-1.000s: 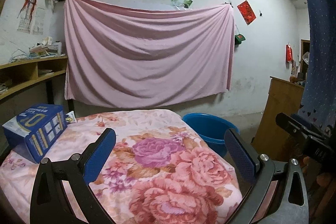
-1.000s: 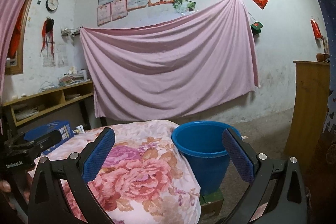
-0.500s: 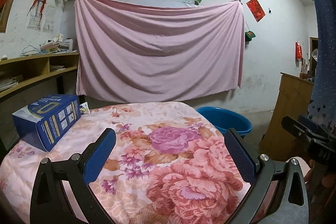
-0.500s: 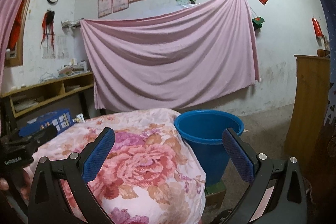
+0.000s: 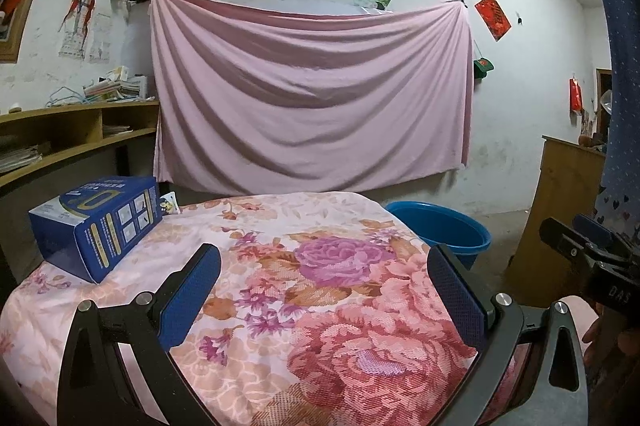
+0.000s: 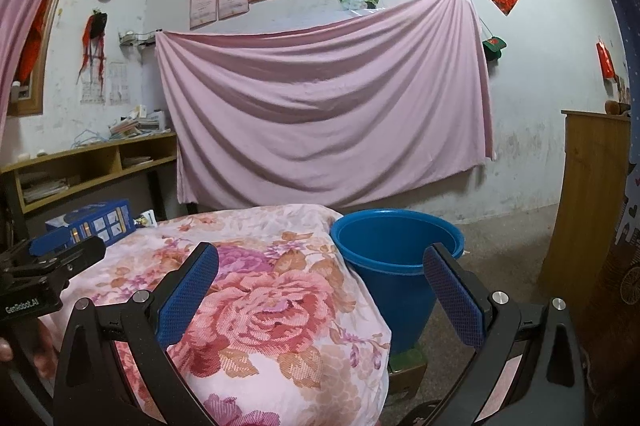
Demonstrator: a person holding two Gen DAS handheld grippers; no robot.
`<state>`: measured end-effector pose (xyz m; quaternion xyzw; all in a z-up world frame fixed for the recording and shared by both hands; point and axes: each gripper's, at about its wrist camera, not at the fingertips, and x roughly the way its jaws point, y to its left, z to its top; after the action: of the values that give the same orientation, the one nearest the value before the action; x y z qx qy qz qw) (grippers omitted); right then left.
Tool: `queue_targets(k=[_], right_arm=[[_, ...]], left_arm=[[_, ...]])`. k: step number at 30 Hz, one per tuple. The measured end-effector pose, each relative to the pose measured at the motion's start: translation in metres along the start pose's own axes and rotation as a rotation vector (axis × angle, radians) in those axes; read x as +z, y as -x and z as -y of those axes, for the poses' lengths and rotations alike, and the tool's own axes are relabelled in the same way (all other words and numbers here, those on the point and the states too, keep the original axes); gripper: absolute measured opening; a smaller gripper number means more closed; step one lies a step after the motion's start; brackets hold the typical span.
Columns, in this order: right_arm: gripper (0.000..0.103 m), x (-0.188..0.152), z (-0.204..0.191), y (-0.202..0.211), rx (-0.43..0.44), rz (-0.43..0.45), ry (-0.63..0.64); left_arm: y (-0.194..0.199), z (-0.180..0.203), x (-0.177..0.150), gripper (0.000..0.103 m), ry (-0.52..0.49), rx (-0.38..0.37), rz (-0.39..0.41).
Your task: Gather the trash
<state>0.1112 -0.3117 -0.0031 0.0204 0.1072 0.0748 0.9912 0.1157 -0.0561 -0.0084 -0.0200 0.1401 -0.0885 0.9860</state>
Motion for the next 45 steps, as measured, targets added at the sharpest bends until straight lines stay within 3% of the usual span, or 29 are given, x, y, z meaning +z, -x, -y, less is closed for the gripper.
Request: queue_targets(k=[45], right_arm=[[0.103, -0.0005, -0.0010, -0.0013, 0.004, -0.006, -0.004]], left_arm=[[0.0008, 0.0020, -0.0019, 0.101, -0.008, 0.001, 0.006]])
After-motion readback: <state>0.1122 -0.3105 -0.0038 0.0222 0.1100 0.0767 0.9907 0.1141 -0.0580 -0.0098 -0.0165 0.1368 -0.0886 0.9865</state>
